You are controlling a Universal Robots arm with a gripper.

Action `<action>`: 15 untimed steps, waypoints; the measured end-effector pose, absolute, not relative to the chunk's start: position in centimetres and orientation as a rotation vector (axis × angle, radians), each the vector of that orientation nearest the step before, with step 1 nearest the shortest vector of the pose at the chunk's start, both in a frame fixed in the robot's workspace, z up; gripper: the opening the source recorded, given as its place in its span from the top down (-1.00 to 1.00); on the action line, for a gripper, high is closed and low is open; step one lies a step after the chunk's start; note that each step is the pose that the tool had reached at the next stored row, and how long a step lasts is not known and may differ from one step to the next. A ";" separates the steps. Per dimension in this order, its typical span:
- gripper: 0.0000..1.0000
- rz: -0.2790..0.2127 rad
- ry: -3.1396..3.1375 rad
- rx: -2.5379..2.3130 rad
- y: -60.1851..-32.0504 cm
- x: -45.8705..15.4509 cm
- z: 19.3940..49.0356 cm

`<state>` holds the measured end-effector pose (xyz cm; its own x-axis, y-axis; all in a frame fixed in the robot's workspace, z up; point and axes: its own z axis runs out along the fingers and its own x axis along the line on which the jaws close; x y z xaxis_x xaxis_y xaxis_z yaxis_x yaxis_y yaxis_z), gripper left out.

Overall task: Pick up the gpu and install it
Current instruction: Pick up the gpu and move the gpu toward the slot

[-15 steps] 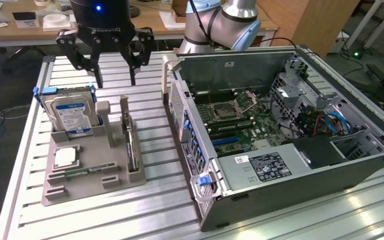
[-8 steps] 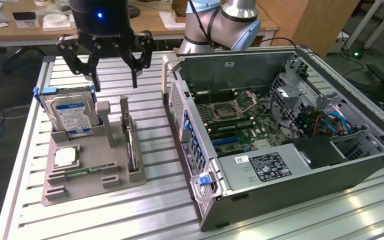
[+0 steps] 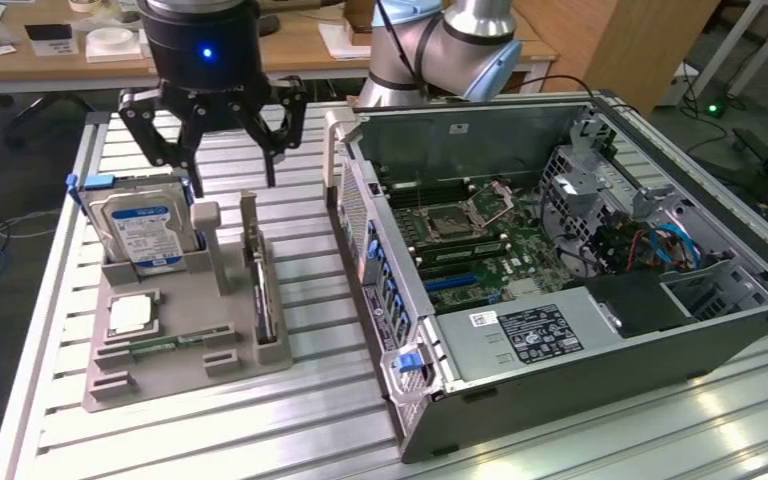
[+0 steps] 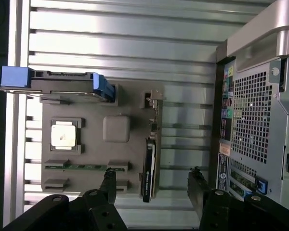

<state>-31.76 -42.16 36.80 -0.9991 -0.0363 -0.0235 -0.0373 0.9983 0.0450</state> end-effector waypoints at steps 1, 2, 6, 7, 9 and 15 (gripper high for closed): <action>-0.41 0.071 3.118 -0.061 -42.2 -31.8 36.7; -0.41 0.071 3.118 -0.065 -42.2 -31.8 36.5; -0.41 0.071 3.117 -0.078 -42.3 -31.8 35.8; -0.41 0.071 3.117 -0.080 -42.3 -31.8 35.7; -0.41 0.071 3.117 -0.084 -42.3 -31.8 35.5; -0.41 0.071 3.117 -0.091 -42.5 -31.8 34.6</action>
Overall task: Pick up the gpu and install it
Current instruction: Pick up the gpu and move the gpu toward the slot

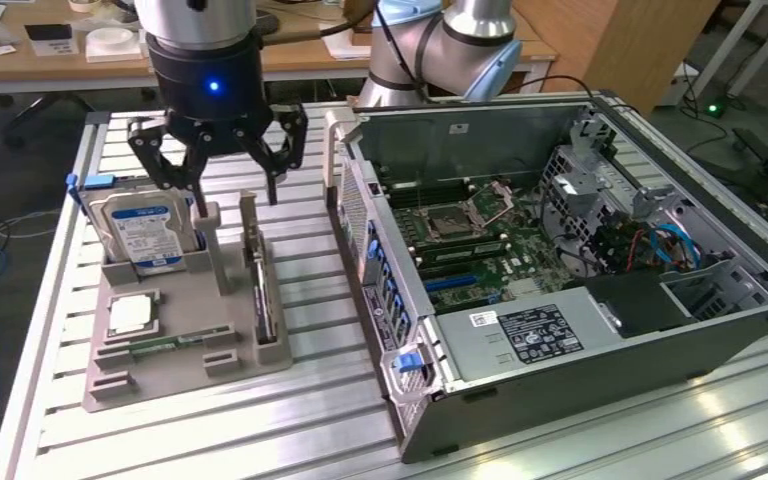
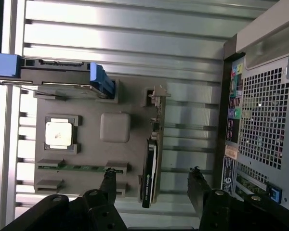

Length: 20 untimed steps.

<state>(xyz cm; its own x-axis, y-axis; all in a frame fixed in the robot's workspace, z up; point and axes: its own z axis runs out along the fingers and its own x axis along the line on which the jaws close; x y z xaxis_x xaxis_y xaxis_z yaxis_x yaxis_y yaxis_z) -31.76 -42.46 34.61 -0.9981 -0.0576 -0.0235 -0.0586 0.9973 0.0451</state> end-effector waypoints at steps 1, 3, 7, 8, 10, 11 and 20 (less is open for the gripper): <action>-0.41 0.071 3.117 -0.092 -42.5 -31.8 34.5; -0.41 0.072 3.117 -0.096 -42.6 -31.8 34.2; -0.41 0.071 3.117 -0.105 -43.0 -31.8 33.5; -0.41 0.072 3.117 -0.108 -43.1 -31.8 33.3; -0.41 0.072 3.117 -0.114 -43.4 -31.8 33.0; -0.41 0.072 3.117 -0.120 -43.4 -31.8 32.8; -0.41 0.073 3.127 -0.131 -43.5 -31.6 31.3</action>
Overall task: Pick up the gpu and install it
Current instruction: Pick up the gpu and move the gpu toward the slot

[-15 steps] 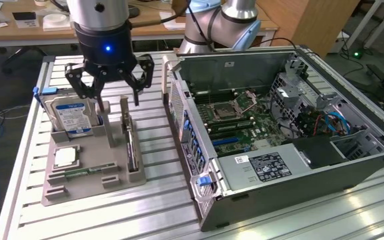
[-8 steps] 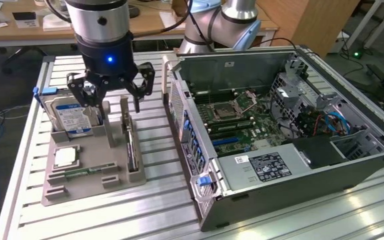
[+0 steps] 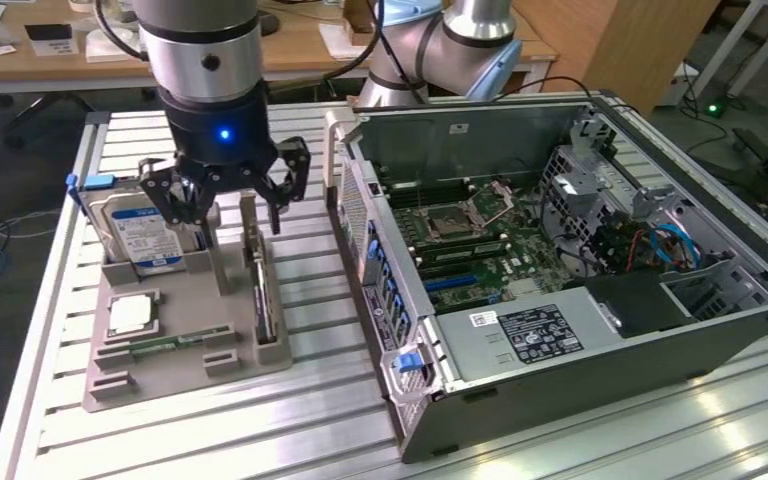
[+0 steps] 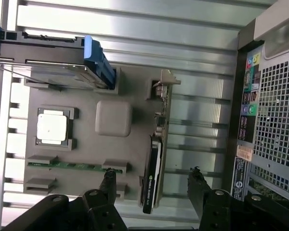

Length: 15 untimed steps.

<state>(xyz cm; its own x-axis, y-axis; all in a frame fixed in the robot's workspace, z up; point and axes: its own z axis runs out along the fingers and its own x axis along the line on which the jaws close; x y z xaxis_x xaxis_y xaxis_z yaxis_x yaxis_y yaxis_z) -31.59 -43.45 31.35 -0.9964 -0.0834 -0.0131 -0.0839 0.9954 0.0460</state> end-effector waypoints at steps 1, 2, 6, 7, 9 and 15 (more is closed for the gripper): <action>-0.41 0.073 3.130 -0.129 -43.4 -31.5 31.2; -0.41 0.073 3.132 -0.116 -43.4 -31.5 31.1; -0.41 0.073 3.134 -0.066 -43.4 -31.5 30.6; -0.41 0.073 3.134 -0.057 -43.4 -31.5 30.4; -0.41 0.073 3.134 -0.050 -43.4 -31.5 30.1; -0.41 0.073 3.134 -0.042 -43.4 -31.3 29.0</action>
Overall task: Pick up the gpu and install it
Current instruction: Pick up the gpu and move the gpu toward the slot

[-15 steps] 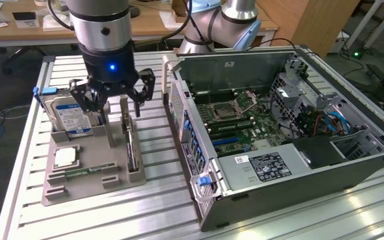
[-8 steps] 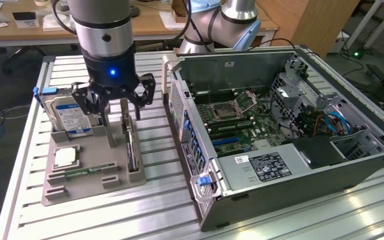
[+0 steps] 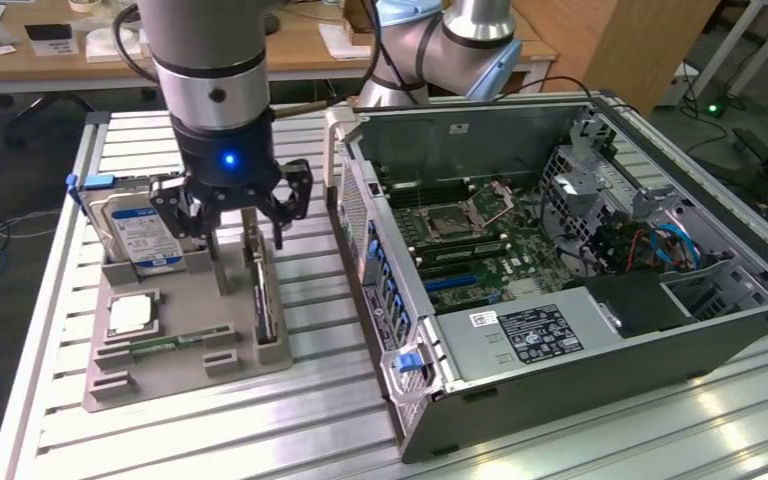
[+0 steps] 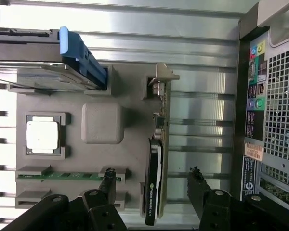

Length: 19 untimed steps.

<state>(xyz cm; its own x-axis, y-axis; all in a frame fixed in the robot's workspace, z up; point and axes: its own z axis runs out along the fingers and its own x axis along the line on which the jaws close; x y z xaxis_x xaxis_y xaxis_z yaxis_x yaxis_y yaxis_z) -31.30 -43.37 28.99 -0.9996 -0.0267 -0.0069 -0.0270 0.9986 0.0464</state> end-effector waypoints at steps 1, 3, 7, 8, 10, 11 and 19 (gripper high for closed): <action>-0.41 0.073 3.134 -0.042 -43.4 -31.2 28.8; -0.41 0.073 3.134 -0.042 -43.4 -31.0 28.5; -0.41 0.073 3.134 -0.042 -43.4 -30.9 27.7; -0.41 0.073 3.134 -0.041 -43.4 -30.9 27.5; -0.41 0.072 3.134 -0.038 -43.4 -30.9 27.2; -0.41 0.072 3.134 -0.036 -43.4 -30.9 27.0; -0.41 0.071 3.134 -0.027 -43.4 -30.9 25.5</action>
<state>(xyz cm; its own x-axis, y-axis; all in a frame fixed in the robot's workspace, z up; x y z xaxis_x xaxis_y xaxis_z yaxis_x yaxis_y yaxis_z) -30.89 -43.36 25.54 -0.9998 -0.0170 -0.0069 -0.0173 0.9988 0.0454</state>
